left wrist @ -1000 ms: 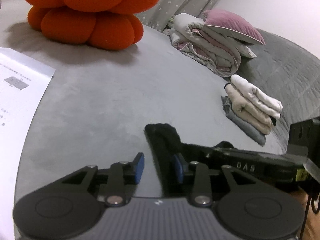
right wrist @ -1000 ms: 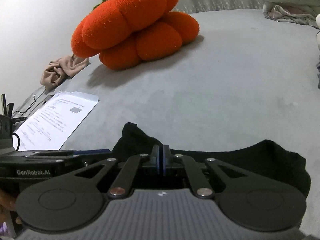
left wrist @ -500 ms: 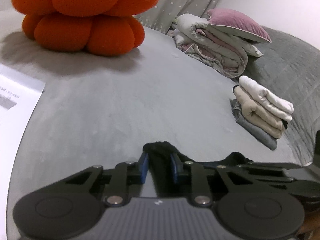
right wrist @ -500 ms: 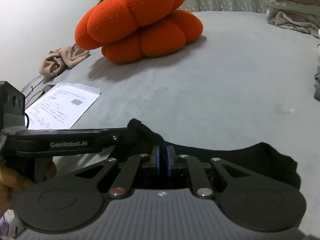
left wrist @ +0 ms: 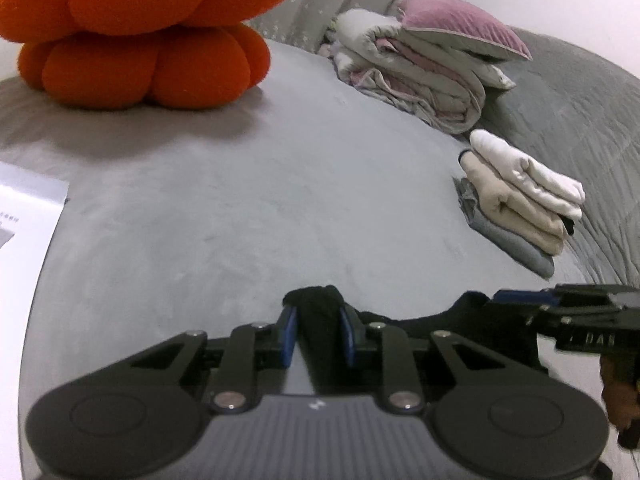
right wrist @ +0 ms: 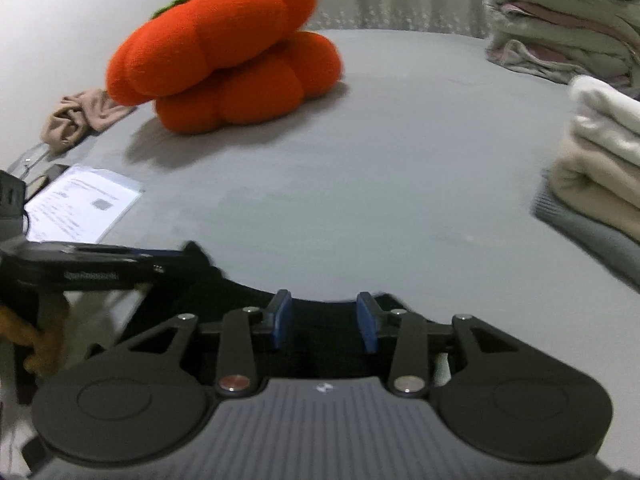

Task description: Fold clothes

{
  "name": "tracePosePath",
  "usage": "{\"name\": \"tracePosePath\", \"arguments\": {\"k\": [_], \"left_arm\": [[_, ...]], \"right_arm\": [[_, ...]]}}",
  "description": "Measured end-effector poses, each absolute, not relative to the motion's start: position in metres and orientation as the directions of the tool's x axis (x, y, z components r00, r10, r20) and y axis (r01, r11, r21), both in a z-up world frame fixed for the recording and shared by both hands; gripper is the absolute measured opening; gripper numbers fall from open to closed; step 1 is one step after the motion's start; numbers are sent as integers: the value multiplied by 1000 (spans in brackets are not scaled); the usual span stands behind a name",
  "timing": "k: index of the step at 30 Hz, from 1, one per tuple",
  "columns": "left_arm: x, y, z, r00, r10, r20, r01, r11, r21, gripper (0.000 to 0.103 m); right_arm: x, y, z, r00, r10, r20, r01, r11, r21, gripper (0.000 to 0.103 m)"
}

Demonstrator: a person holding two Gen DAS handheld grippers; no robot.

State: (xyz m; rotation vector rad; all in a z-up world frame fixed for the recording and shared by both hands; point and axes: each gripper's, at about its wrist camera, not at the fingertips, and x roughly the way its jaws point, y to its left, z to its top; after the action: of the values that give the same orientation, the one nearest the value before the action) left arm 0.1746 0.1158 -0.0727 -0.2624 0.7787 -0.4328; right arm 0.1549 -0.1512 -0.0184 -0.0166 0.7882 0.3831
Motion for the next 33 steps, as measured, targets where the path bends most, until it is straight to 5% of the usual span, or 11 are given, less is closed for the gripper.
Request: {"name": "tracePosePath", "arguments": {"k": [14, 17, 18, 33], "left_arm": [[196, 108, -68, 549, -487, -679, 325, 873, -363, 20], [196, 101, -68, 549, -477, -687, 341, 878, -337, 5], [195, 99, -67, 552, -472, -688, 345, 880, -327, 5], [125, 98, -3, 657, -483, -578, 460, 865, -200, 4]], "right_arm": [[174, -181, -30, 577, 321, -752, -293, 940, 176, 39], [178, -175, -34, 566, 312, -763, -295, 941, 166, 11], [179, -173, -35, 562, 309, -767, -296, 941, 163, 9], [119, -184, 18, 681, 289, -672, -279, 952, 127, 8]]}}
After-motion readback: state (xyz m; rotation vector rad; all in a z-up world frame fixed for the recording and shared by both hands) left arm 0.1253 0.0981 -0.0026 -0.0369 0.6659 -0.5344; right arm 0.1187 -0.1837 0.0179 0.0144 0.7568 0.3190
